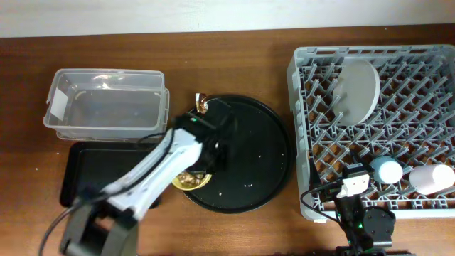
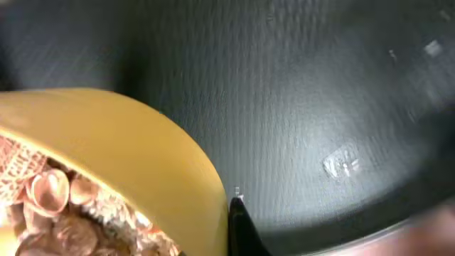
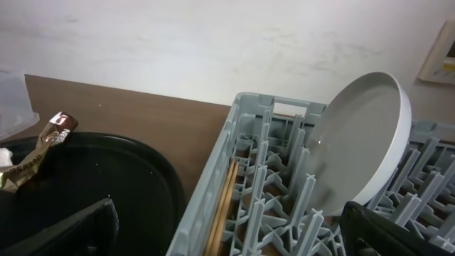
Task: Sort waste into correct bins and load items into the dishwasher rack
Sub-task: 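Grasp the yellow bowl with the left gripper and dump scraps onto black tray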
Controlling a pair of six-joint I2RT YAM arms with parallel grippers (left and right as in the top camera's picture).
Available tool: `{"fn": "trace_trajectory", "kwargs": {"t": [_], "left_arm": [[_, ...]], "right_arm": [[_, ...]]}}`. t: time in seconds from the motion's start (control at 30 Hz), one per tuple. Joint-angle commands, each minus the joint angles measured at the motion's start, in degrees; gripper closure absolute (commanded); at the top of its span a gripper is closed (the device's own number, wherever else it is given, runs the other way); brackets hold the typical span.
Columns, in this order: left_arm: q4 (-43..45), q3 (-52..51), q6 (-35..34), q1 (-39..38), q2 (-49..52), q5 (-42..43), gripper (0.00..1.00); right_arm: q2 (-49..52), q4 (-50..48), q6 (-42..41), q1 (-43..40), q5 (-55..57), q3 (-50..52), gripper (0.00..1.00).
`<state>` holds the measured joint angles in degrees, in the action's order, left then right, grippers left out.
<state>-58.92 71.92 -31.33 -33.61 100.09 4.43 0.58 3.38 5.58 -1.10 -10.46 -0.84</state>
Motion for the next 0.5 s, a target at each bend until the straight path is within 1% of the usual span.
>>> {"fn": "trace_trajectory", "kwargs": {"t": [0.0,0.03,0.07,0.1,0.13,0.2,0.27,0.3,0.33,0.37,0.43,0.47], "left_arm": [[-5.11,0.76,5.14,5.07,-12.52,6.95,0.99],[-5.64,0.7,6.86,7.39,-13.84,9.01,1.0],[-5.92,0.37,9.75,11.52,-15.06,12.61,1.0],[-6.58,0.17,14.23,17.14,-15.39,18.03,0.99],[-6.93,-0.74,19.52,24.06,-15.37,24.2,1.0],[-6.67,-4.63,33.44,38.64,-15.37,40.26,1.0],[-5.79,-9.94,44.33,48.59,-15.37,52.7,1.0],[-3.96,-14.88,50.31,54.27,-15.37,57.92,0.99],[-1.33,-19.54,54.51,57.83,-15.34,63.23,0.99],[1.27,-23.3,56.96,60.76,-15.3,68.0,0.99],[2.82,-29.46,67.19,64.26,-15.3,80.48,0.99],[2.91,-30.32,68.87,64.78,-15.3,83.06,0.99]], "right_arm": [[-0.37,0.0,-0.22,-0.42,-0.48,0.52,0.02],[-0.37,0.0,-0.22,-0.42,-0.48,0.52,0.02],[-0.37,0.0,-0.22,-0.42,-0.48,0.52,0.02],[-0.37,0.0,-0.22,-0.42,-0.48,0.52,0.02],[-0.37,0.0,-0.22,-0.42,-0.48,0.52,0.02],[-0.37,0.0,-0.22,-0.42,-0.48,0.52,0.02],[-0.37,0.0,-0.22,-0.42,-0.48,0.52,0.02],[-0.37,0.0,-0.22,-0.42,-0.48,0.52,0.02],[-0.37,0.0,-0.22,-0.42,-0.48,0.52,0.02],[-0.37,0.0,-0.22,-0.42,-0.48,0.52,0.02],[-0.37,0.0,-0.22,-0.42,-0.48,0.52,0.01],[-0.37,0.0,-0.22,-0.42,-0.48,0.52,0.02]]}}
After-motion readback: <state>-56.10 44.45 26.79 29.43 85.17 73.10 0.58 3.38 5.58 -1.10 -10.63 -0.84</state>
